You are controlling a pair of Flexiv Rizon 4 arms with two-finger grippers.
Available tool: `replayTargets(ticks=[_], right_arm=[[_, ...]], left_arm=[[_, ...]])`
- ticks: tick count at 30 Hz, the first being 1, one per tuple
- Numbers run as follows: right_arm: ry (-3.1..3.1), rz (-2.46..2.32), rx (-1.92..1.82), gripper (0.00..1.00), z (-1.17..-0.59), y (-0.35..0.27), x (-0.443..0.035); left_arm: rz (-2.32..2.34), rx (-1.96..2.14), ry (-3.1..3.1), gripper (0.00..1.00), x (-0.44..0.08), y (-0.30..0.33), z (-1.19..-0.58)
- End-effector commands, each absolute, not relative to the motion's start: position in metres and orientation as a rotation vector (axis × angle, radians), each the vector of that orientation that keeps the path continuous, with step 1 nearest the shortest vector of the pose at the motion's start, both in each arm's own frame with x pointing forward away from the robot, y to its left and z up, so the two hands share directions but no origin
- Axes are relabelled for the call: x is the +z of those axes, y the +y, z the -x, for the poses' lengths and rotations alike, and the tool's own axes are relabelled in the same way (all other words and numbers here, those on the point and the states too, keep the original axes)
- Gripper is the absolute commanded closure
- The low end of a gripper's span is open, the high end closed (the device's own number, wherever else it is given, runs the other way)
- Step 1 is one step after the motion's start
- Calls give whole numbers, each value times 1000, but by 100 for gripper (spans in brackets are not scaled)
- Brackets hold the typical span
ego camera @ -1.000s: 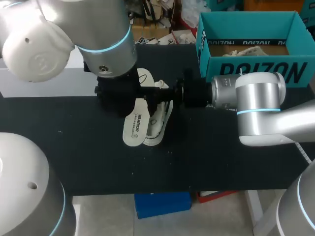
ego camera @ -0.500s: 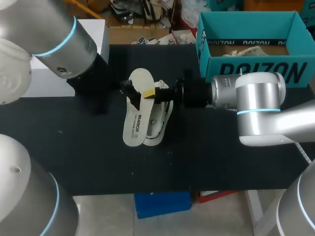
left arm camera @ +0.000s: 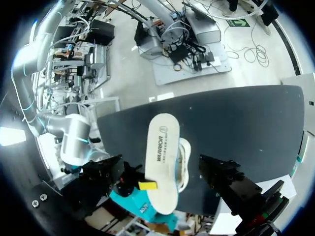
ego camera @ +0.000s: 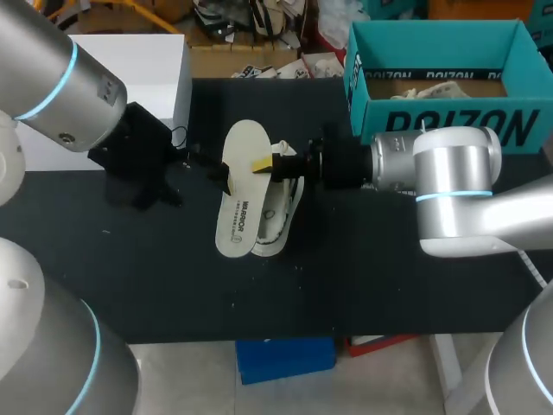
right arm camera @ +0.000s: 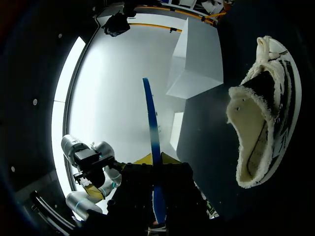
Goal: Take the shoe out of the shoebox, open the shoe tongue, remove and reinsert the insole, then place the shoe into the shoebox
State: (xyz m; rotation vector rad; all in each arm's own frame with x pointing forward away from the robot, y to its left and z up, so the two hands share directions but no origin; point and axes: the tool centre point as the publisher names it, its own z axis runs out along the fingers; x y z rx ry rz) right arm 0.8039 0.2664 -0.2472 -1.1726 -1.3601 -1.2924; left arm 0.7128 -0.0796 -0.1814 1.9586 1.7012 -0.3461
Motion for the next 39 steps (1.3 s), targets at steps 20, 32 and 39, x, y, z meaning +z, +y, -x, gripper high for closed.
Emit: replayTargets(ticks=[20,32,39], right_arm=[[-1361,1173,-1290,100,-804,266,-247],[-1361,1173,-1290,100,-804,266,-247],[-1361,1173,-1290,100,-804,266,-247]], left_arm=[[-1530,-869,1559,0,-194,-65,-727],[-1530,-869,1559,0,-194,-65,-727],[-1361,-983,1435,0,-209,-68,-736]])
